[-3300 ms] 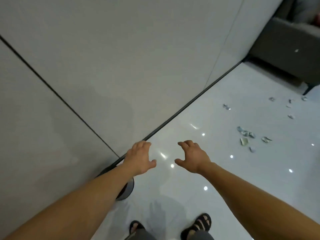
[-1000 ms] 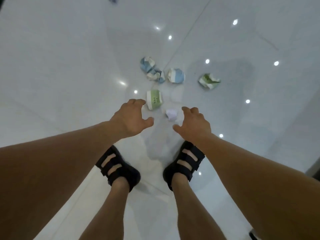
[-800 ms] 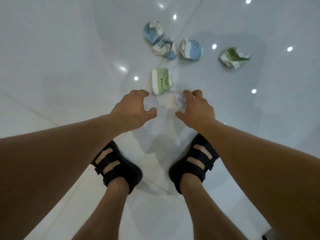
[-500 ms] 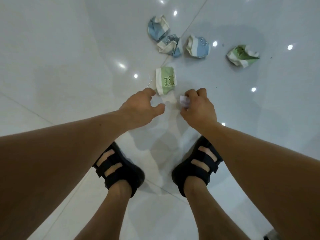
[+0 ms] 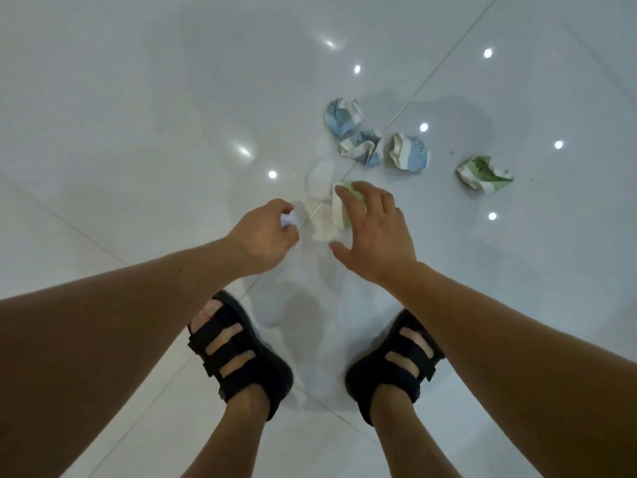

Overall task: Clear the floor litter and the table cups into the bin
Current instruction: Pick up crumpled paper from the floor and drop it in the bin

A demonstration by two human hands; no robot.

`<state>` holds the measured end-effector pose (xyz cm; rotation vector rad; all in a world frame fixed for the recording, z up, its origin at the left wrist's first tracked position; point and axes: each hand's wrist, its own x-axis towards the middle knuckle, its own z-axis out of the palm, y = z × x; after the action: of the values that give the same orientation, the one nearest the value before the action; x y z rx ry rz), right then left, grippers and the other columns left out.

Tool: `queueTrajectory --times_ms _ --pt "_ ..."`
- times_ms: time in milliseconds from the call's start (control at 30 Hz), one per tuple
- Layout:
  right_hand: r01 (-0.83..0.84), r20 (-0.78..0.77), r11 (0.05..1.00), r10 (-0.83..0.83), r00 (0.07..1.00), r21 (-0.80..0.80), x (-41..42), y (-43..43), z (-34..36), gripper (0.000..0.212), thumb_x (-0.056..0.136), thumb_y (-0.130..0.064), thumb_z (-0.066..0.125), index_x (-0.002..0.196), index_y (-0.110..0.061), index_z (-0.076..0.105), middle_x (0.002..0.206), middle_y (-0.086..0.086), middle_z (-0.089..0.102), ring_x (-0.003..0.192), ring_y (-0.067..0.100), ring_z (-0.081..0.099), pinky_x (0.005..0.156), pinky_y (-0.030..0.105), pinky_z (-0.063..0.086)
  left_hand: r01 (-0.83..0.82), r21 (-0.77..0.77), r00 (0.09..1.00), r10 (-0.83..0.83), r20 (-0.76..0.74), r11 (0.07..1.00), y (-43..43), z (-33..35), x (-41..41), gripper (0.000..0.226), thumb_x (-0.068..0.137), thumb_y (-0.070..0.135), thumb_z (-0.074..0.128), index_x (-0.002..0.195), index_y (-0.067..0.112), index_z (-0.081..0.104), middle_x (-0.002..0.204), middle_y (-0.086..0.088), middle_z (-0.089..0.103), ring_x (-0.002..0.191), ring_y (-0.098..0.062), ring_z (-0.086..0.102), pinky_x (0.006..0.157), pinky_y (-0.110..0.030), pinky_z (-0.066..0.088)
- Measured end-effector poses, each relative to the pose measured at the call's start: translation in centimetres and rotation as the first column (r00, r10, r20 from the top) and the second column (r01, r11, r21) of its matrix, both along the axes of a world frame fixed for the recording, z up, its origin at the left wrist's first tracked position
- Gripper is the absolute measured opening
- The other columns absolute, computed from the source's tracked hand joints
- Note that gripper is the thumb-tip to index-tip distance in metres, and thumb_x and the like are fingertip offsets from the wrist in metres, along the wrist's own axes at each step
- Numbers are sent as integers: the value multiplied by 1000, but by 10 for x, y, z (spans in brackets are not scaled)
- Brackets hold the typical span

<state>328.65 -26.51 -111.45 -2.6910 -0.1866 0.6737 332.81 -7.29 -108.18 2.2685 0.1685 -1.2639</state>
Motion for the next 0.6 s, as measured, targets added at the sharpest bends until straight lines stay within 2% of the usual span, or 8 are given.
queueTrajectory --times_ms 67,100,167,300,367,600 --pt "-117 -50 978 110 993 -170 13 -7 -20 90 77 -44 73 150 -27 23 157 10 17 142 35 18 105 50 36 -2 32 1000 2 -6 999 19 -10 -6 48 97 28 46 142 15 37 133 -12 52 103 -23 52 79 -25 35" --pt "-170 -90 963 154 984 -209 17 -8 -30 91 77 -42 74 150 -28 21 158 9 13 143 35 16 105 50 36 -1 43 1000 2 -10 999 27 -15 -10 48 97 28 46 142 14 36 133 -12 53 101 -22 52 79 -25 35" --pt "-228 -138 945 200 970 -234 19 -4 -48 88 77 -37 74 149 -28 22 154 10 18 137 36 24 98 49 41 5 62 1000 -4 -13 998 39 -24 -20 48 97 27 46 142 14 37 134 -11 52 108 -23 52 81 -24 34" --pt "-122 -91 973 106 990 -195 11 10 -60 74 77 -36 72 141 -22 38 134 15 39 116 36 42 85 45 47 -26 71 999 29 -36 997 52 -31 -35 48 96 28 47 142 16 37 136 -11 51 116 -26 51 83 -25 35" --pt "-85 -113 983 67 991 -162 4 15 -54 74 77 -40 73 140 -22 40 127 14 42 110 35 46 83 43 47 -41 67 998 44 -34 997 56 -26 -37 48 96 27 47 142 16 37 135 -11 51 116 -26 51 84 -25 36" --pt "-8 -171 1000 9 985 7 5 37 45 83 79 -49 72 147 -29 30 132 6 41 114 27 44 89 40 46 -92 15 995 91 49 996 64 55 -3 48 96 28 46 141 17 37 134 -11 52 105 -22 53 79 -25 37"
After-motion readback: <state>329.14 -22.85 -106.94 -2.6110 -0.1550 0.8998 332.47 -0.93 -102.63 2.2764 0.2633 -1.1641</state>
